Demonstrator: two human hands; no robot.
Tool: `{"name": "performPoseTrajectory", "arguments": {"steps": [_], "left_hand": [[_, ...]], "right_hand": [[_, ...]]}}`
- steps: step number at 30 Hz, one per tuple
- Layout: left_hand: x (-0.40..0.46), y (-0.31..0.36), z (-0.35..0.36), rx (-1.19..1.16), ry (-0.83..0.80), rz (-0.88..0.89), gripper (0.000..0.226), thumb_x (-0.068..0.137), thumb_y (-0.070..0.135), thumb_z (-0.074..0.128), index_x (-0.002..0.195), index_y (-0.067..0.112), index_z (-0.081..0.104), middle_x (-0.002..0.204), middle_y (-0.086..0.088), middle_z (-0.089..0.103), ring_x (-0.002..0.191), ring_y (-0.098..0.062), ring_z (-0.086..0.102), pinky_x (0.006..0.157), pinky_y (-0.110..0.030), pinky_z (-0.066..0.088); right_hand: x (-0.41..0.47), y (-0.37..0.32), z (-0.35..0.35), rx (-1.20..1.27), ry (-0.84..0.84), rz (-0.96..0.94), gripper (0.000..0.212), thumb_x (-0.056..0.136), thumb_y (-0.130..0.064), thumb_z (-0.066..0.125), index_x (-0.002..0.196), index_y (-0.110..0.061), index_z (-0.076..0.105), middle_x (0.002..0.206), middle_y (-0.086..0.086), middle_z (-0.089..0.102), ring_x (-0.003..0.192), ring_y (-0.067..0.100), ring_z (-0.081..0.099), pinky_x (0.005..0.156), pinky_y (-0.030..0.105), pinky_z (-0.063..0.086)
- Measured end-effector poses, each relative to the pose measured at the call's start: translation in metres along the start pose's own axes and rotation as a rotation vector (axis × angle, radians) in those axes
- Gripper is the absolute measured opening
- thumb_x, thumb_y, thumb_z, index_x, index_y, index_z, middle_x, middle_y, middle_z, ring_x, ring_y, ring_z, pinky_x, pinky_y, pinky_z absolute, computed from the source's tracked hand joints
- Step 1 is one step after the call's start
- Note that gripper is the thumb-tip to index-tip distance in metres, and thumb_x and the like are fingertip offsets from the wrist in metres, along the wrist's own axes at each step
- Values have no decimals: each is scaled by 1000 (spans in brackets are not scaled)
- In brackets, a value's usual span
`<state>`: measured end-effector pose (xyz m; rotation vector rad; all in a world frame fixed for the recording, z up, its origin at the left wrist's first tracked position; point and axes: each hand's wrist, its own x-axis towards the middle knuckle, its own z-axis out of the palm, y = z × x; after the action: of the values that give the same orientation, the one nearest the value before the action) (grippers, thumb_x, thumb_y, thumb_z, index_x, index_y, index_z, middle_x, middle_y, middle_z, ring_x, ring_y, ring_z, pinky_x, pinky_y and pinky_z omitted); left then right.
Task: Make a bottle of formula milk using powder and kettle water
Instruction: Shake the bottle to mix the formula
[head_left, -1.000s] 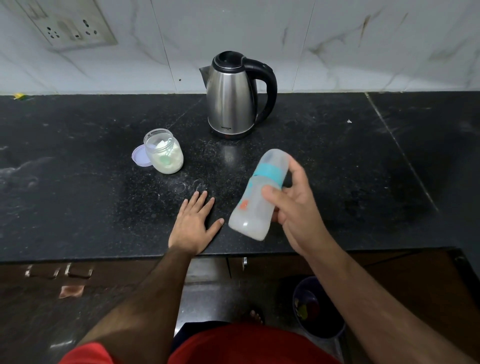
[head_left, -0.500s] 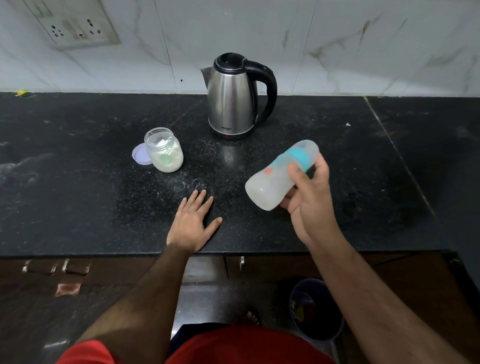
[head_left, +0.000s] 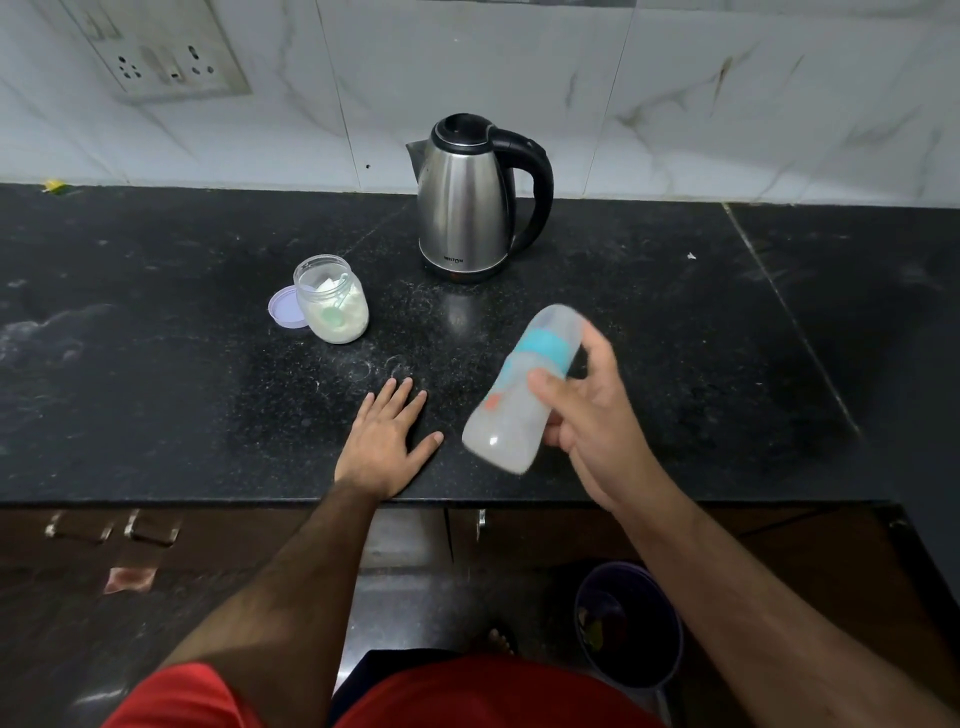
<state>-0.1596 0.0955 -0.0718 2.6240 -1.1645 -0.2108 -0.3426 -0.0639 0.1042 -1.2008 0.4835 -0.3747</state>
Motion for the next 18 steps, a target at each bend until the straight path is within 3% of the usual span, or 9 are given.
{"name": "performPoseTrajectory", "arguments": {"steps": [2, 7, 10, 12, 16, 18], "left_hand": [[0, 0, -1, -1, -8, 2, 88, 84, 73, 15, 155, 23, 28, 165, 0, 15, 154, -15, 2, 125, -38, 2], [1, 0, -2, -55, -8, -7, 90, 84, 75, 15, 154, 21, 31, 165, -1, 17, 154, -16, 3, 125, -37, -1], [3, 2, -7, -108, -46, -23, 88, 85, 76, 19, 153, 21, 33, 165, -1, 17, 154, -16, 2, 124, -37, -2], [5, 4, -10, -149, -61, -45, 75, 94, 68, 31, 152, 20, 36, 165, -2, 19, 154, -16, 4, 124, -37, 0], [5, 13, -22, -361, -11, -113, 58, 99, 55, 42, 142, 18, 52, 157, -3, 39, 151, -17, 20, 124, -35, 15], [6, 26, -33, -480, 68, -111, 51, 97, 54, 47, 130, 19, 64, 142, -2, 57, 140, -15, 41, 117, -32, 30]], "right_hand": [[-6, 1, 1, -65, -52, 26, 83, 79, -19, 70, 150, -31, 27, 110, 5, 69, 97, 21, 71, 82, 50, 60], [6, -1, -4, 71, 179, -66, 70, 93, -13, 63, 149, -30, 27, 107, -1, 69, 99, 22, 72, 78, 46, 60], [1, 7, -3, -24, 66, -30, 73, 92, -9, 64, 150, -30, 25, 108, 6, 70, 97, 22, 72, 75, 43, 61], [-3, 11, -3, -121, -29, -3, 78, 90, -7, 66, 151, -32, 23, 107, 9, 71, 95, 22, 72, 74, 39, 61], [6, 11, -10, -154, -31, -62, 84, 89, -5, 68, 152, -32, 20, 107, 8, 72, 96, 21, 73, 75, 33, 60], [12, 7, -14, -169, -23, -80, 82, 88, -4, 69, 151, -29, 23, 112, 9, 70, 101, 22, 72, 78, 34, 60]]}}
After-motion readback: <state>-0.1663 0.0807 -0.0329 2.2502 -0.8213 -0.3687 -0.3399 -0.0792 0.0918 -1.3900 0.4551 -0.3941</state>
